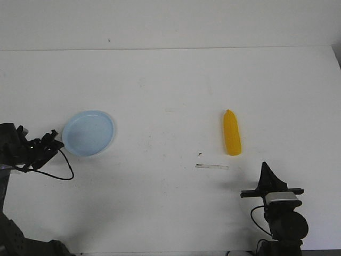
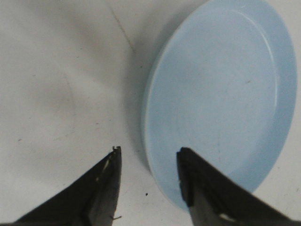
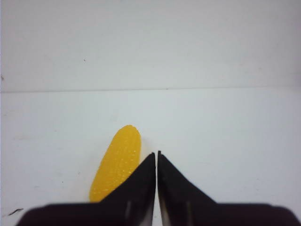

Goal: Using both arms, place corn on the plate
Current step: 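Reach the left gripper forward to the edge of the light blue plate, then push the light blue plate with the left gripper toward the corn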

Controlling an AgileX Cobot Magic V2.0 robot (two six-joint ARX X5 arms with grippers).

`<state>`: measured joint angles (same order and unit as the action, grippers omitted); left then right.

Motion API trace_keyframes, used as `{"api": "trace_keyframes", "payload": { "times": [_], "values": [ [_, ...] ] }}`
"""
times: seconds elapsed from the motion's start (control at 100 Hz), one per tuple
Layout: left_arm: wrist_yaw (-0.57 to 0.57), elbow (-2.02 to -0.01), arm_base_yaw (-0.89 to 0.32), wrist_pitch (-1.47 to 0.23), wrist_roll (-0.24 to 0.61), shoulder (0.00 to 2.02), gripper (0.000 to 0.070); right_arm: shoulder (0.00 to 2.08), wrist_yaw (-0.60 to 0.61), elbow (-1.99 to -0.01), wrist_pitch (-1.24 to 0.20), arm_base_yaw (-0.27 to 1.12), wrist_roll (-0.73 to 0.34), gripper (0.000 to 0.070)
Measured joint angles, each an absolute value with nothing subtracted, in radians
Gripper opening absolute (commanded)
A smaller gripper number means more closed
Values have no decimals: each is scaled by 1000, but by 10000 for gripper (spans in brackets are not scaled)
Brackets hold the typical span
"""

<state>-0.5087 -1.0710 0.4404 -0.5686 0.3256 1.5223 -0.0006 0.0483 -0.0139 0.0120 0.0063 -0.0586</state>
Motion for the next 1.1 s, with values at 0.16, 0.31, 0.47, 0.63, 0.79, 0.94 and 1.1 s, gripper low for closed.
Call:
{"api": "trace_keyframes", "payload": {
  "times": [0.16, 0.31, 0.47, 0.63, 0.79, 0.94, 1.1],
  "values": [
    [-529, -1071, 437, -522, 329, 1581, 296, -1, 48, -14, 12, 6, -59, 5],
    [-529, -1071, 427, -491, 330, 1598, 290, -1, 48, -14, 12, 6, -59, 5],
    [-530, -1071, 414, -463, 329, 1601, 283, -1, 48, -14, 12, 6, -59, 5],
    [-529, -1073, 409, -463, 330, 1639, 283, -1, 48, -14, 12, 6, -59, 5],
    [-530, -1073, 393, -443, 329, 1650, 282, -1, 48, -14, 12, 6, -59, 5],
    [-530, -1073, 388, -436, 330, 1657, 282, -1, 48, -14, 12, 6, -59, 5],
    [-538, -1081, 382, -426, 330, 1675, 206, -1, 48, -14, 12, 6, -59, 5]
  ]
}}
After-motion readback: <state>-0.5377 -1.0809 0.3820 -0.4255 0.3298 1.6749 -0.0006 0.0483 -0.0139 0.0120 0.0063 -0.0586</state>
